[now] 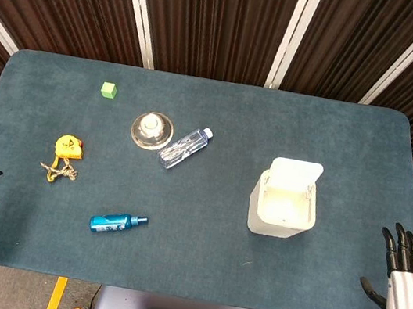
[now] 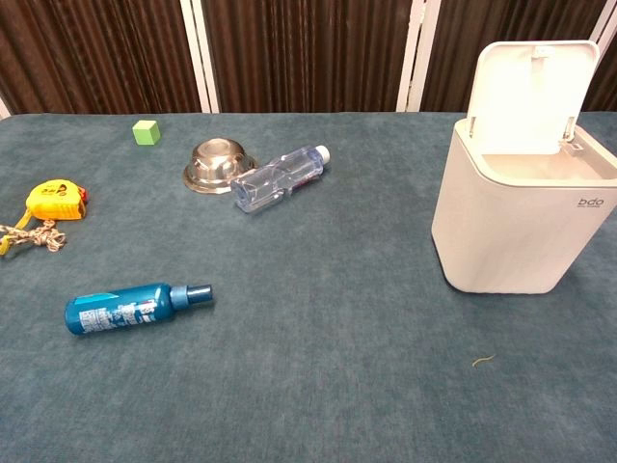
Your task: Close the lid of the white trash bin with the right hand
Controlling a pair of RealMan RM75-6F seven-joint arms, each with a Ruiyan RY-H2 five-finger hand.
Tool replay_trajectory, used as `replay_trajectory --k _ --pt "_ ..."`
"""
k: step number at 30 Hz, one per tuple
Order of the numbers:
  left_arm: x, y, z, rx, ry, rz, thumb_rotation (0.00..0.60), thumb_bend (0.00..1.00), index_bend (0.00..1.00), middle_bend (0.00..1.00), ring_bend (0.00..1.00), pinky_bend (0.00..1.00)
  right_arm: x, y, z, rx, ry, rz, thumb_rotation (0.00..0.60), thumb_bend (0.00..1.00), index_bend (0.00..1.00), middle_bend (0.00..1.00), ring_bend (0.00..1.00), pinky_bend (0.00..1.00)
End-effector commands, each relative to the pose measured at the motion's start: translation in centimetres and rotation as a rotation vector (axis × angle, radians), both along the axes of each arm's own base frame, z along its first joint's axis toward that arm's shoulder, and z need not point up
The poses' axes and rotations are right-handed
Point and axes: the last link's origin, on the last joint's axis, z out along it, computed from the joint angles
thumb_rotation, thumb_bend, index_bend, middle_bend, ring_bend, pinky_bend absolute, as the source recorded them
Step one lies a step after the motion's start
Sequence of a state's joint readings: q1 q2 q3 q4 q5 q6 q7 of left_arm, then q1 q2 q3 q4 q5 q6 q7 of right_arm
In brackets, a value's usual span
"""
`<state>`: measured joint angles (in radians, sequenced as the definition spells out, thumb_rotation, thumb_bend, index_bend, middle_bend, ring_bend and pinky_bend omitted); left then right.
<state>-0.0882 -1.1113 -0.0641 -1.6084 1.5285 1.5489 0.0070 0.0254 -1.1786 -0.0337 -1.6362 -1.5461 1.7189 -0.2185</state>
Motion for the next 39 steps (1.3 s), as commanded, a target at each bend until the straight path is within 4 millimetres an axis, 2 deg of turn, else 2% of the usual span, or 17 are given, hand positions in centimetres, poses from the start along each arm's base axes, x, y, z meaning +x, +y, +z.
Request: replay_trajectory --k 1,7,8,9,10,12,14,16,19,24,26,32,39 --pt "0.0 0.0 -0.1 -0.001 0.002 -0.002 0.600 0.46 0.29 0.17 0.07 0.23 0.0 0.0 0.1 0.000 -0.002 -0.007 0.600 0.22 0.00 0.00 0.00 0.06" --pt "0.0 0.0 -0.2 -0.014 0.006 0.005 0.600 0.46 0.29 0.17 0.07 0.23 0.3 -0.2 0.1 -0.006 -0.022 0.011 0.600 0.22 0.00 0.02 0.00 0.06" --pt "-0.1 0.0 -0.2 -0.013 0.005 0.007 0.600 0.46 0.29 0.17 0.07 0.23 0.4 -0.2 0.2 -0.017 -0.021 0.017 0.600 0.23 0.00 0.09 0.02 0.08" --pt "-0.1 0.0 -0.1 -0.012 0.003 0.011 0.600 0.46 0.29 0.17 0.07 0.23 0.7 -0.4 0.3 -0.035 -0.013 0.028 0.600 0.25 0.00 0.22 0.11 0.16" --pt "-0.1 0.0 -0.1 -0.012 0.000 0.013 0.600 0.46 0.29 0.17 0.07 0.23 1.2 -0.7 0.2 -0.042 -0.012 0.042 0.600 0.31 0.00 0.43 0.29 0.32" --pt "-0.1 0.0 0.0 -0.012 -0.006 0.013 0.600 0.46 0.29 0.17 0.07 0.23 2.4 -1.4 0.0 -0.019 -0.027 0.083 0.600 0.45 0.00 0.66 0.53 0.54" --pt "-0.1 0.0 0.0 -0.008 -0.005 0.008 0.600 0.46 0.29 0.17 0.07 0.23 3.6 -2.2 -0.1 0.010 -0.015 0.113 0.600 0.58 0.00 0.75 0.62 0.62" --pt "-0.1 -0.1 0.1 -0.007 0.002 0.010 0.600 0.46 0.29 0.17 0.07 0.23 5.0 -3.2 -0.2 0.047 0.008 0.120 0.600 0.65 0.00 0.77 0.63 0.64" --pt "-0.1 -0.1 0.1 -0.005 0.002 0.015 0.600 0.46 0.29 0.17 0.07 0.23 7.0 -4.8 -0.2 0.107 0.035 0.093 0.600 0.69 0.00 0.78 0.64 0.66" --pt "-0.3 0.0 0.3 -0.002 -0.001 0.023 0.600 0.46 0.29 0.17 0.07 0.23 10.5 -8.1 0.4 0.113 0.036 0.071 0.600 0.72 0.00 0.78 0.67 0.89" --pt "-0.3 0.0 0.3 -0.004 0.000 0.023 0.600 0.46 0.29 0.17 0.07 0.23 11.6 -9.4 0.4 0.104 0.035 0.064 0.600 0.73 0.00 0.79 0.69 0.93" --pt "-0.2 0.1 0.3 -0.004 -0.004 0.015 0.600 0.46 0.29 0.17 0.07 0.23 13.9 -12.6 -0.3 0.167 0.018 0.012 0.600 0.76 0.00 0.79 0.70 0.95" --pt "-0.3 0.1 0.4 0.000 -0.009 0.016 0.600 0.46 0.29 0.17 0.08 0.23 15.0 -15.0 -1.5 0.223 0.013 -0.039 0.600 0.77 0.09 0.79 0.70 0.95"
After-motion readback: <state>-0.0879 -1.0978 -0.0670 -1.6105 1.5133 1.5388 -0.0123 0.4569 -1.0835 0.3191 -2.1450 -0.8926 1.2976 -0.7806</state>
